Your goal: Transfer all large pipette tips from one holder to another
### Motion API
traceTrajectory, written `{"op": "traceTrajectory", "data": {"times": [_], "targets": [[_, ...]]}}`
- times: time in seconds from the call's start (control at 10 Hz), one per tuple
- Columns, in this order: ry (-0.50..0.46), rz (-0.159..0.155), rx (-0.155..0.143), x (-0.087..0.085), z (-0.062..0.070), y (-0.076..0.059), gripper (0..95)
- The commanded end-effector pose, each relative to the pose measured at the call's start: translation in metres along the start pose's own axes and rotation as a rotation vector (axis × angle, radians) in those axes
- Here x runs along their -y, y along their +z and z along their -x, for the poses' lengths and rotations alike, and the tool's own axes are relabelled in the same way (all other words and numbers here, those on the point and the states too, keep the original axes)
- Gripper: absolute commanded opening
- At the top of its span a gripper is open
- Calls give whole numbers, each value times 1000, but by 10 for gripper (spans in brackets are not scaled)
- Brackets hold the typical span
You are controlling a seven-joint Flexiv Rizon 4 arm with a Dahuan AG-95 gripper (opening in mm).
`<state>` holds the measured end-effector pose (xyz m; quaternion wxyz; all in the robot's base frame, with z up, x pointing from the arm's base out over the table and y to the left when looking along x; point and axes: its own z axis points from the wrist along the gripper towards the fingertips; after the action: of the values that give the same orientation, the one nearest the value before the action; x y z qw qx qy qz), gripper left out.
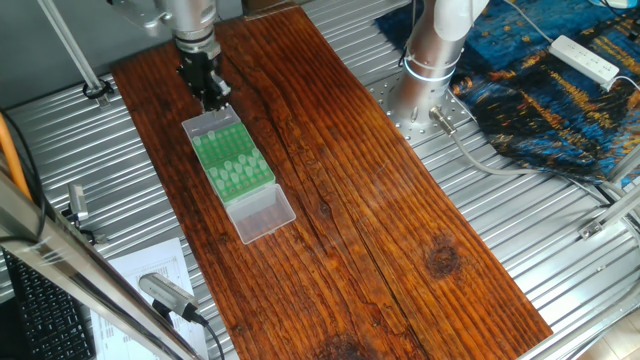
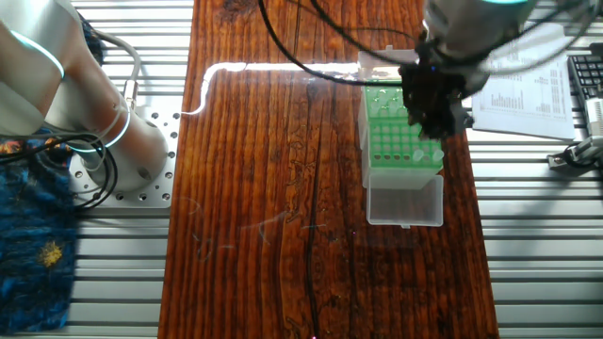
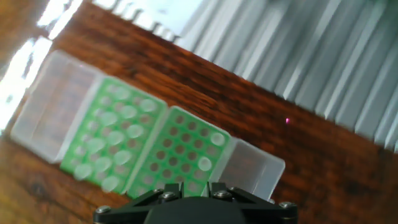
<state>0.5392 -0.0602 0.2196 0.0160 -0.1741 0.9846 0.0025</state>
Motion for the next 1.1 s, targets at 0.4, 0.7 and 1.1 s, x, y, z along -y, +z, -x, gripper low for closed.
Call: {"op": "traceTrajectory", "data": {"times": [0.4,0.7,1.1], "targets": [[171,23,-39,13,8,46,190],[135,25,-38,12,11,54,190],[108,37,-32,9,9,53,190]]}}
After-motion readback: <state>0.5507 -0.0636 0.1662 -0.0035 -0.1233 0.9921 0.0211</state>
